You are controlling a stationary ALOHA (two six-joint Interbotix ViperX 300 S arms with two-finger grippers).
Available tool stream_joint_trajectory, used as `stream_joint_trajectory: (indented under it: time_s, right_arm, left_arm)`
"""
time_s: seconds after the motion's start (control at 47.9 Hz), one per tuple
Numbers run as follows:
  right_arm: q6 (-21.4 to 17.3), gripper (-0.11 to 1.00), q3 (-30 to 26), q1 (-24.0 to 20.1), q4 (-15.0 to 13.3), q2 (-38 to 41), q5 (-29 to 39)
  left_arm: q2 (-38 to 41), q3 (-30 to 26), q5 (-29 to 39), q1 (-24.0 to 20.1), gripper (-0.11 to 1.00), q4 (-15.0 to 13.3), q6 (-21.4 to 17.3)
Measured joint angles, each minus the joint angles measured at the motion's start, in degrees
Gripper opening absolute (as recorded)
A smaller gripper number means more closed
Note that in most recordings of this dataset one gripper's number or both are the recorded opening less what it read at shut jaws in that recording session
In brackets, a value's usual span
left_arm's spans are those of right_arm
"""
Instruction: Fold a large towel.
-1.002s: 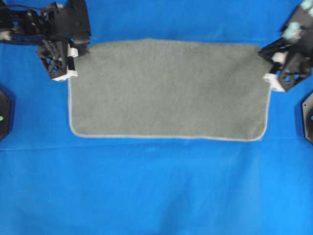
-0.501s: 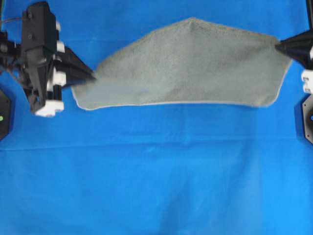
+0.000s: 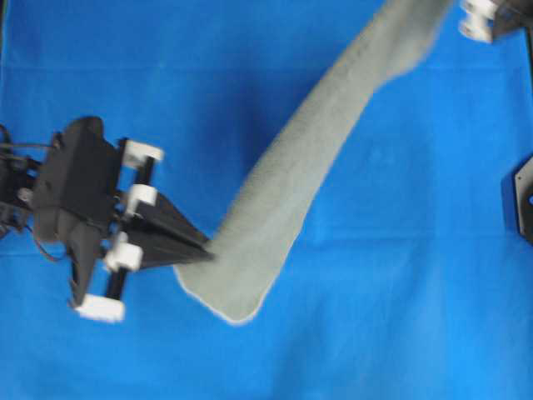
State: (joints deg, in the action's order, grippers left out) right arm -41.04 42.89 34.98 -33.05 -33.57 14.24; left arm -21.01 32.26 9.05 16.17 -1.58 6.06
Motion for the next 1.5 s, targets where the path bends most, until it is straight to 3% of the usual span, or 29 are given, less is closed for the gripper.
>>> stream_joint_trajectory:
  time_s: [0.125, 0.292, 0.543, 0.772, 1.002, 1.148, 1.315, 1.503]
  right_arm:
    - [0.09, 0.03, -4.48, 0.0, -0.18, 8.53, -5.19]
    - [0.09, 0.03, -12.22, -0.09, -0.62, 17.93, -8.35]
    - [0.09, 0.03, -19.6, -0.79, -0.79, 24.61, -9.32]
    - [0.53, 0.03, -15.47, -0.62, -1.23, 21.45, -6.94]
    - [0.97, 0.03, -5.01, 2.64, -1.32, 9.23, -3.87]
    - [1.85, 0.03, -1.58, 3.52, -1.32, 3.25, 0.09]
    - [2.11, 0.03, -0.53, 3.69, -1.23, 3.69, 1.58]
    - [2.11, 0.03, -0.97, 3.6, -1.14, 10.99, -1.23]
  left_arm:
    - [5.01, -4.39, -0.62, 2.46, 0.03, 0.09, -3.25]
    - [11.78, -10.63, -1.67, 2.64, 0.03, 0.0, -8.0]
    - [21.71, -18.9, -5.8, -0.44, 0.03, 0.09, -9.93]
    - [32.61, -29.62, -6.86, -1.85, 0.03, 0.09, -10.2]
    - [41.92, -40.78, -7.21, -1.93, 0.03, 0.0, -10.37]
    - [46.41, -45.97, -7.21, -1.93, 0.03, 0.0, -10.28]
    - [47.02, -45.44, -7.38, -1.93, 0.03, -0.35, -8.96]
    - [43.51, -34.45, -9.49, -1.85, 0.03, -0.62, -2.64]
